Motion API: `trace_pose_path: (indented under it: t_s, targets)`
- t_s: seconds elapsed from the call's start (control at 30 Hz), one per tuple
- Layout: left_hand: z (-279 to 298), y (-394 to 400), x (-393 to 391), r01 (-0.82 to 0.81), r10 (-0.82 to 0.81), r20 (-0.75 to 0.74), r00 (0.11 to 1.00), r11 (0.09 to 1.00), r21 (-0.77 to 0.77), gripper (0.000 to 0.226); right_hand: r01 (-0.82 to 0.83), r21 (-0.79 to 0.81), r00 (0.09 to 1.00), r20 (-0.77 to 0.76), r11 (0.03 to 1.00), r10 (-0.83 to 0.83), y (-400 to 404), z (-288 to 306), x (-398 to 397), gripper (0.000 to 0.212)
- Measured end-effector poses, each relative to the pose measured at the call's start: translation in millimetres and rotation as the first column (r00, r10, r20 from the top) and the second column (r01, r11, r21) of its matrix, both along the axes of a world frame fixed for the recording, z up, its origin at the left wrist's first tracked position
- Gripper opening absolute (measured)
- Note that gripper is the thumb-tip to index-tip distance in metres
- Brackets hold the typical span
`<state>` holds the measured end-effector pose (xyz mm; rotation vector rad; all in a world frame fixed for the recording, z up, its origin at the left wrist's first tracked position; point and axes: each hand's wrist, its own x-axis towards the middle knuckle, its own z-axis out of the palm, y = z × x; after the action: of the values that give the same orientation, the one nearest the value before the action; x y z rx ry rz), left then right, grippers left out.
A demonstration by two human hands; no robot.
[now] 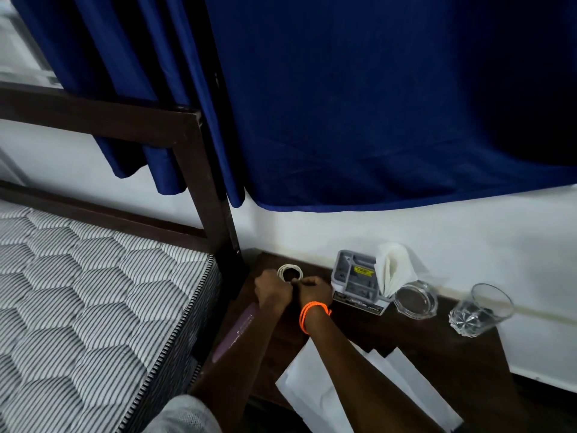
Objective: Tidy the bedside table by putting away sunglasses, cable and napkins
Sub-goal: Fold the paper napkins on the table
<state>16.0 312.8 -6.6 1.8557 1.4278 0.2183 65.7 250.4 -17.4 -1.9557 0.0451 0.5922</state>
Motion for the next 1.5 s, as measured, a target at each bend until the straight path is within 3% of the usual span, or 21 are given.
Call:
trace_pose_path:
  t_s: [0.17, 0.57, 0.7, 0.97, 1.17, 1.3, 1.5]
  targets:
    - [10, -8, -10, -0.024, 0.024, 0.027, 0.999, 0.999, 0.027, 0.023, -0.001, -0.002, 0.999, -0.032, 1.0, 0.001, -13, 10, -9, 0.02]
    - [42, -90, -63, 0.073, -0.078, 0.114, 0.99, 0.996, 0.052, 0.027, 0.048, 0.083, 0.999, -0.014, 0.995, -0.047, -106, 41, -48, 0.012]
    - [36, -130, -84, 0.139, -0.141, 0.129, 0.982, 0.99, 0.024, 0.018, 0.078, 0.071, 0.997, 0.019, 0.994, -0.08, -156, 46, -60, 0.016]
    - [18, -196, -111, 0.218, -0.219, 0.081, 0.972, 0.976, 0.023, 0.032, 0.122, 0.215, 0.992, -0.043, 0.969, -0.115, -252, 40, -70, 0.014]
    - [-9, -224, -114, 0.268, -0.271, 0.011, 0.963, 0.958, 0.106, 0.039, 0.226, 0.07, 0.973, 0.042, 0.972, -0.229, -290, 22, -66, 0.006]
    - [-21, -226, -110, 0.312, -0.292, -0.12, 0.949, 0.922, 0.227, 0.05, 0.085, -0.167, 0.975, 0.217, 0.982, -0.047, -304, 14, -54, 0.016]
    - [-28, -218, -95, 0.413, -0.362, -0.222, 0.905, 0.872, 0.264, 0.053, -0.144, -0.422, 0.935, 0.237, 0.895, 0.263, -298, 2, -40, 0.057]
